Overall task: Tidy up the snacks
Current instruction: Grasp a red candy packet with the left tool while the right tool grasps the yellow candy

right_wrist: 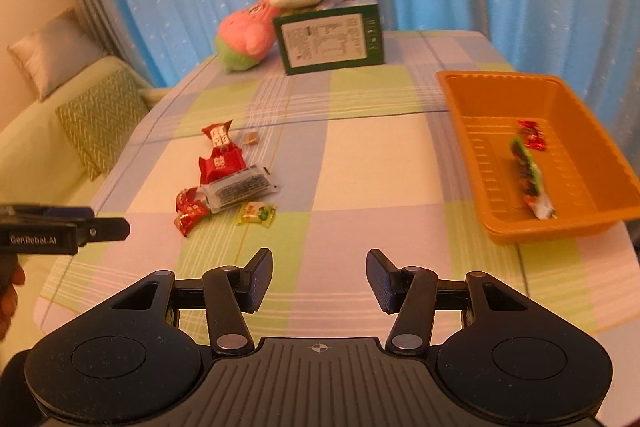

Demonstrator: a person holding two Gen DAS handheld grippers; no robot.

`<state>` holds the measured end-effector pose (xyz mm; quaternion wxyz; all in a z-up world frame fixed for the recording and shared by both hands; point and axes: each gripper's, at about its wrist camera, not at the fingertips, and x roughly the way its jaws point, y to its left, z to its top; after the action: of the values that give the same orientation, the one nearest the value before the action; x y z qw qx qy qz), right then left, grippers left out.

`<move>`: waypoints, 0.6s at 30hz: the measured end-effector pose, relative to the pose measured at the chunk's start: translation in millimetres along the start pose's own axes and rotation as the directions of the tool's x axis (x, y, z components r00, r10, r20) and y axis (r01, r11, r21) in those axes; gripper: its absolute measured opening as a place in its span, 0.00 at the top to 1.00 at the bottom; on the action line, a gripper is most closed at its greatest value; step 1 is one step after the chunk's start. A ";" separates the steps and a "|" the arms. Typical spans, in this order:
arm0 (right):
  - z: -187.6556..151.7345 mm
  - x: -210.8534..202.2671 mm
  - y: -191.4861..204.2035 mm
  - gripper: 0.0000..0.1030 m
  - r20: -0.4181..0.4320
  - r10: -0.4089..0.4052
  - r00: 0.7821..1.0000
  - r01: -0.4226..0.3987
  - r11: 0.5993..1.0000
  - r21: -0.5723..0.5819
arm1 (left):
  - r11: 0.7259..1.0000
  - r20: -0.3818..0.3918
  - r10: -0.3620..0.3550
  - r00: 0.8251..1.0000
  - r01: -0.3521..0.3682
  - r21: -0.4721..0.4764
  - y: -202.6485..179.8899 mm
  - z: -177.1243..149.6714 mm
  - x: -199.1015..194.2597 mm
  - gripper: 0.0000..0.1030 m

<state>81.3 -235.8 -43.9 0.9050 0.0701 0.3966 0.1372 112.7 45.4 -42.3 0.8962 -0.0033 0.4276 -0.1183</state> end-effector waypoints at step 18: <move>19.3 113.4 9.5 0.49 -0.093 0.037 0.995 -0.051 0.987 -0.150 | 0.969 -0.129 -0.090 0.988 0.117 0.219 20.1 18.6 101.5 0.55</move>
<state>167.2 -192.6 -107.8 0.8856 0.0034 0.4237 0.1901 192.6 41.5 -110.4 0.8564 0.0834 0.4629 -0.2129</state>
